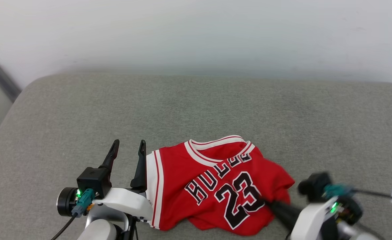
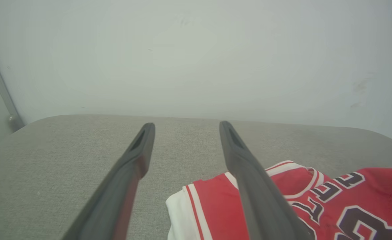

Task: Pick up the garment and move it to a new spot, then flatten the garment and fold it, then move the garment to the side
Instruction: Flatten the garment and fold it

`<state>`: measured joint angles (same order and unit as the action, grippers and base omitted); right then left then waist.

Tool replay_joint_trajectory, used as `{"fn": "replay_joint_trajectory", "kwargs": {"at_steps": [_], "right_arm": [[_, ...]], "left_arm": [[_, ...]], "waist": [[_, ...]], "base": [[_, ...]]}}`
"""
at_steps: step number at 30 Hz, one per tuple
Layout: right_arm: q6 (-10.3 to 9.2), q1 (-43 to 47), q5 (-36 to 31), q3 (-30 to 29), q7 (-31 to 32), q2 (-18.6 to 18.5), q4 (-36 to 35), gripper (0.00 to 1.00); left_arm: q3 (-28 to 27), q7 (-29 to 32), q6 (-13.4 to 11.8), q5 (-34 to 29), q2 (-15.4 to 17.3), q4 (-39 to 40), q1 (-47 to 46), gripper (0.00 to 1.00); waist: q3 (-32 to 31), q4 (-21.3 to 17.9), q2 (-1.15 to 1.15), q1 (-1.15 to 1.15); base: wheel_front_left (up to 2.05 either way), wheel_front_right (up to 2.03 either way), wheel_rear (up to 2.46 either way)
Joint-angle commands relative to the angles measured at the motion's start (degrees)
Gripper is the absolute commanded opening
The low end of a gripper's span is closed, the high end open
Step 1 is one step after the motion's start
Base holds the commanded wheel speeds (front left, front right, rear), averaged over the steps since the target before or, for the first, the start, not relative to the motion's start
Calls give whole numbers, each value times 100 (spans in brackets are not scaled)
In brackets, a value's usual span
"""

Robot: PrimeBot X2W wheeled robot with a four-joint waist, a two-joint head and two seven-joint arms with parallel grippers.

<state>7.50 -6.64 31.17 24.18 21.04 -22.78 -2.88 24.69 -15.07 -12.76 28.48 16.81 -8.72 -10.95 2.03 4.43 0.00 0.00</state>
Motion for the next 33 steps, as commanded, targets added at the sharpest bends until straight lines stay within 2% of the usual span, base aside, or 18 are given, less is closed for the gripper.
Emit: {"fn": "replay_joint_trajectory", "kwargs": {"at_steps": [1,3,8,9,10,11,16,20,25,33], "right_arm": [[-3,255,141,286,219,30,-123,0],[-2,388,258,566,258,89,-204,0],[-2,528,413,1270,234,255,181,0],[-2,493,393,1348,189,254,293,34],[-2,425,337,1423,93,247,372,78],[-2,381,341,1438,-44,305,427,100],[-2,216,291,1421,-713,325,296,100],[-2,291,272,1074,-1000,328,71,100],[-2,442,217,301,-1097,444,-188,100],[-2,658,162,-1251,-568,382,-59,100]], "left_arm": [[-4,11,12,21,23,-4,37,100],[7,10,-2,28,15,-10,40,100],[43,29,-2,31,-4,-39,-4,100],[48,29,2,38,-6,-47,-9,100],[54,29,11,42,-9,-54,-16,100],[66,38,14,49,-11,-69,-21,100],[84,48,-5,52,12,-116,-12,100],[75,45,-14,91,39,-153,93,100],[78,63,-33,99,87,-143,118,100],[131,97,-51,65,121,-65,84,100]], "waist": [[-31,-71,0,0],[-21,-102,0,0],[28,-150,0,0],[29,-151,0,0],[28,-144,0,0],[27,-135,0,0],[2,-104,0,0],[-113,-111,0,0],[-233,-112,0,0],[-215,-60,0,0]], "base": [[0,0,0],[0,0,0],[0,0,0],[0,0,0],[0,0,0],[0,0,0],[0,0,0],[0,0,0],[0,0,0],[0,0,0]]}}
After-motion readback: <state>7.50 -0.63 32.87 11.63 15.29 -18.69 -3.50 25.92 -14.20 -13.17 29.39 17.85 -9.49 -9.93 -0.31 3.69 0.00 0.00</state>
